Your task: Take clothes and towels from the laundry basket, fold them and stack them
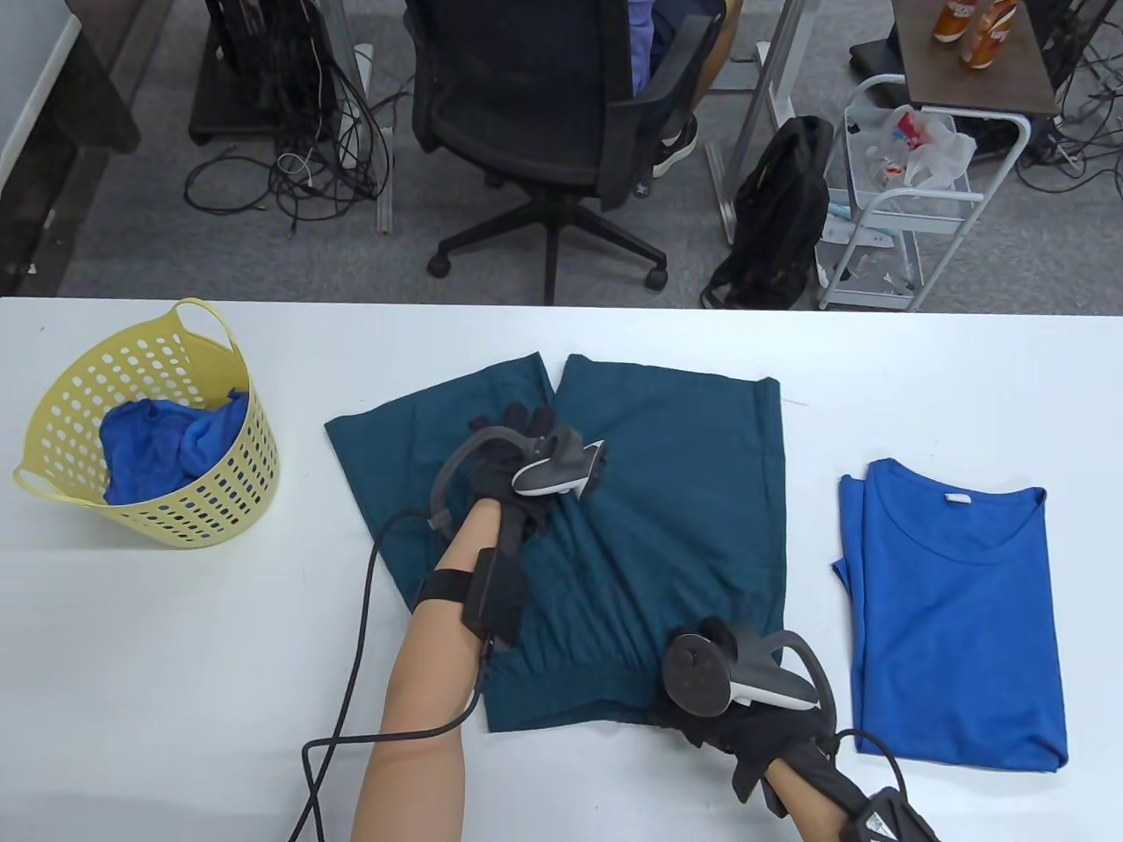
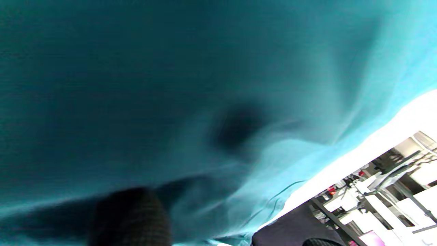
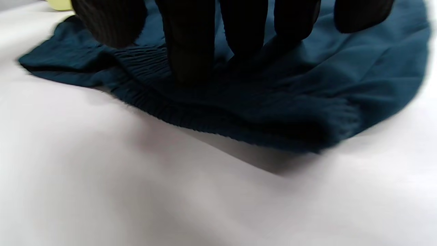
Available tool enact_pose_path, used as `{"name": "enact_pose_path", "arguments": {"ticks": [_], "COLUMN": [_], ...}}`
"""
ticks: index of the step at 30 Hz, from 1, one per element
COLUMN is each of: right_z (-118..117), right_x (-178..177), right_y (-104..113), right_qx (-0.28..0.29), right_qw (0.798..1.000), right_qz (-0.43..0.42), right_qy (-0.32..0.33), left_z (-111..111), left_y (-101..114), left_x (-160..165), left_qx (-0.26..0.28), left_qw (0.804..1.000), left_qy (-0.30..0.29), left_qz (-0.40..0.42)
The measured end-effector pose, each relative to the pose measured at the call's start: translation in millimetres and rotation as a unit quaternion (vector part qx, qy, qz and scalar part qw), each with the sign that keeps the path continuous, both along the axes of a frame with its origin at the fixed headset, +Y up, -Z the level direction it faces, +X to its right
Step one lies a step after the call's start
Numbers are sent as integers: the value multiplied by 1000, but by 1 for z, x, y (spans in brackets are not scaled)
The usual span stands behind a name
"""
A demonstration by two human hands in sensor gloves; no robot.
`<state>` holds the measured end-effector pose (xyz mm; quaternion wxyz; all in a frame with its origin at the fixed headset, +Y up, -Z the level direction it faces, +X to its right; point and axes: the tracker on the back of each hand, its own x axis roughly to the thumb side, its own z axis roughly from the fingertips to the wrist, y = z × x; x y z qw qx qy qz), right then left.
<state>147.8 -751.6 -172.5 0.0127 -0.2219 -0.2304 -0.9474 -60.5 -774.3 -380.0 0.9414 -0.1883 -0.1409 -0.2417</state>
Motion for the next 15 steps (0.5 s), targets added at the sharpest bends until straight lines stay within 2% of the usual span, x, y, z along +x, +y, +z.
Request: {"name": "enact_pose_path", "arguments": {"ticks": [5,7,10,11,13,15], "right_z": [-6,-11,-22,-23,-20,-17], "right_x": [10,16,29,33,34,28], "right_y": [1,-2,-8,-5,9,16], "right_qx": [73,89,109,113,143,121], "right_qw": [989,981,965,961,964,976], "right_qz": [112,146,191,195,145,82], "right_qy": [-62,-88,-145,-162,-171,-161], "left_z": [18,25,37,39,41,35], "left_y": [1,3,19,25,38,38], "left_x": [-42,-54,-73,-79,-92,-95], "left_qx": [-81,-92,-109,-99,-14,7], "left_qw": [992,987,984,984,980,983], "left_qy": [26,35,41,42,46,50], "left_qz": [94,127,132,143,193,178]}}
